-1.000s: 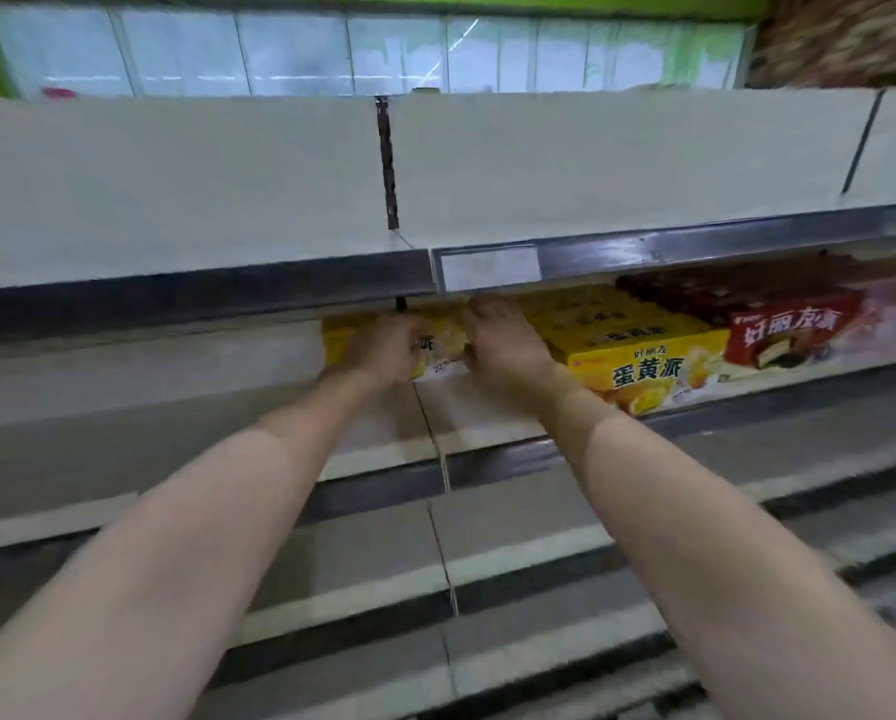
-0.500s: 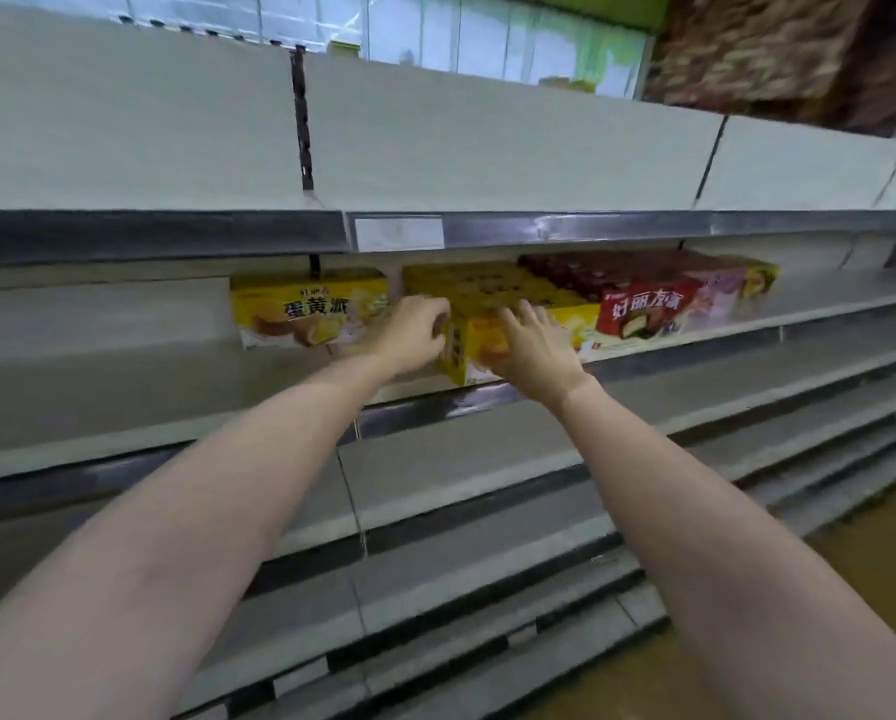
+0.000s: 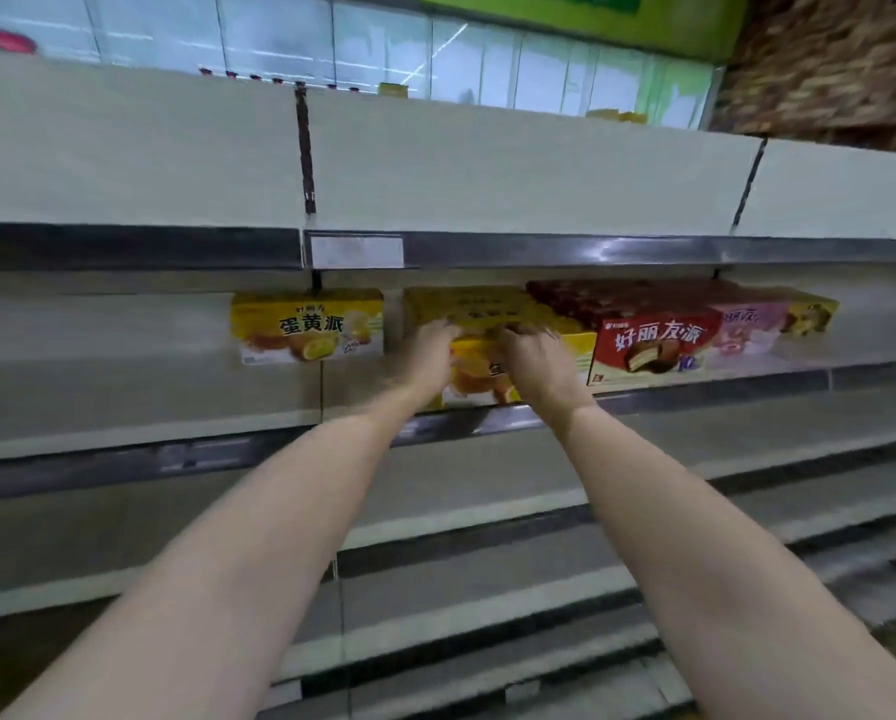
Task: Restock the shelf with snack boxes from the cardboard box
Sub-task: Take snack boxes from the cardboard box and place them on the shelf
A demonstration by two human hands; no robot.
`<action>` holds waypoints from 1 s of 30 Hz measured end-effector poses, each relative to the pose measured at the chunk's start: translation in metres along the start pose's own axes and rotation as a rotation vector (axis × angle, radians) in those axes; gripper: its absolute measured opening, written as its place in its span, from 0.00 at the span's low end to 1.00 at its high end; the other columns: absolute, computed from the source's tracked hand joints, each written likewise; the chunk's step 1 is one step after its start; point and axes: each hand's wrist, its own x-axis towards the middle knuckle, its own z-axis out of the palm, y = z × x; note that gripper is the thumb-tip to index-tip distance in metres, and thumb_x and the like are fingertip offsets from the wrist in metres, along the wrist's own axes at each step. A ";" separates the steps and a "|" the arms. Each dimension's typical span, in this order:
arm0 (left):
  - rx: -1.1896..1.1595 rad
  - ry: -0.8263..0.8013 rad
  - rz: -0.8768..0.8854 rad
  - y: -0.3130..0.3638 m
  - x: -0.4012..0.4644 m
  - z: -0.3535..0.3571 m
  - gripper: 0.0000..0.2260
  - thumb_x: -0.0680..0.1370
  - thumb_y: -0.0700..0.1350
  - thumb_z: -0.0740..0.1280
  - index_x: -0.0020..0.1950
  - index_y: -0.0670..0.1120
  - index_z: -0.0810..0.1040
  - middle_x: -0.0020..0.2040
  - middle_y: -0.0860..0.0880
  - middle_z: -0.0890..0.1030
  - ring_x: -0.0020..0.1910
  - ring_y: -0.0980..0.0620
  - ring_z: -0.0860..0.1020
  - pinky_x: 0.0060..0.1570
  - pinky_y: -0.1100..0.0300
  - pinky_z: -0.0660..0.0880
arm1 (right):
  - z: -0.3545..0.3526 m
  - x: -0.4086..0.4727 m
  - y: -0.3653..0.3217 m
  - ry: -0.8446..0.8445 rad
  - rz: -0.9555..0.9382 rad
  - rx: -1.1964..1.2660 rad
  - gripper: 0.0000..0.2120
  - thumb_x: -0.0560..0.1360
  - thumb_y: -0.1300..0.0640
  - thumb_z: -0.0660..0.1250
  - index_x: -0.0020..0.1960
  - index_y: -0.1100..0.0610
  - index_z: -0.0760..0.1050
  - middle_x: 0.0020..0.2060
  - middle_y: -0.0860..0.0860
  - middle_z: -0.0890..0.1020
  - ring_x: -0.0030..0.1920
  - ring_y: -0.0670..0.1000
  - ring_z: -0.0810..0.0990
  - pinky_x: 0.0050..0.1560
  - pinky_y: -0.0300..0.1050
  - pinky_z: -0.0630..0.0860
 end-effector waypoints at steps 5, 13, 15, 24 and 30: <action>0.004 -0.047 -0.079 -0.030 -0.007 -0.035 0.14 0.80 0.38 0.64 0.65 0.41 0.78 0.64 0.42 0.78 0.64 0.43 0.75 0.56 0.64 0.72 | 0.011 0.013 -0.028 0.069 -0.084 -0.040 0.12 0.71 0.48 0.73 0.36 0.56 0.82 0.32 0.58 0.81 0.33 0.62 0.80 0.36 0.49 0.75; 0.135 -0.054 -0.133 -0.111 -0.056 -0.115 0.23 0.77 0.36 0.70 0.71 0.41 0.72 0.69 0.42 0.74 0.66 0.43 0.74 0.62 0.60 0.68 | 0.010 0.023 -0.135 0.172 -0.238 0.034 0.15 0.62 0.49 0.81 0.46 0.53 0.84 0.30 0.53 0.82 0.32 0.57 0.81 0.33 0.43 0.74; 0.162 -0.050 -0.133 -0.131 -0.068 -0.138 0.22 0.76 0.36 0.70 0.70 0.41 0.74 0.67 0.41 0.75 0.65 0.42 0.74 0.61 0.60 0.68 | 0.008 0.025 -0.165 0.132 -0.243 0.053 0.16 0.63 0.52 0.80 0.48 0.54 0.83 0.34 0.53 0.84 0.36 0.57 0.83 0.35 0.43 0.74; 0.308 -0.060 -0.101 -0.179 -0.101 -0.199 0.16 0.74 0.42 0.71 0.61 0.43 0.77 0.56 0.41 0.78 0.55 0.40 0.77 0.52 0.54 0.73 | 0.005 0.031 -0.224 -0.123 -0.286 0.267 0.21 0.78 0.56 0.67 0.70 0.53 0.68 0.61 0.56 0.78 0.58 0.62 0.78 0.54 0.56 0.77; 0.491 -0.088 -0.008 -0.160 -0.095 -0.183 0.29 0.74 0.53 0.73 0.71 0.47 0.70 0.69 0.45 0.73 0.66 0.43 0.71 0.65 0.48 0.69 | 0.005 0.039 -0.190 -0.139 -0.167 0.101 0.33 0.75 0.49 0.71 0.76 0.53 0.63 0.72 0.56 0.70 0.69 0.60 0.70 0.70 0.55 0.67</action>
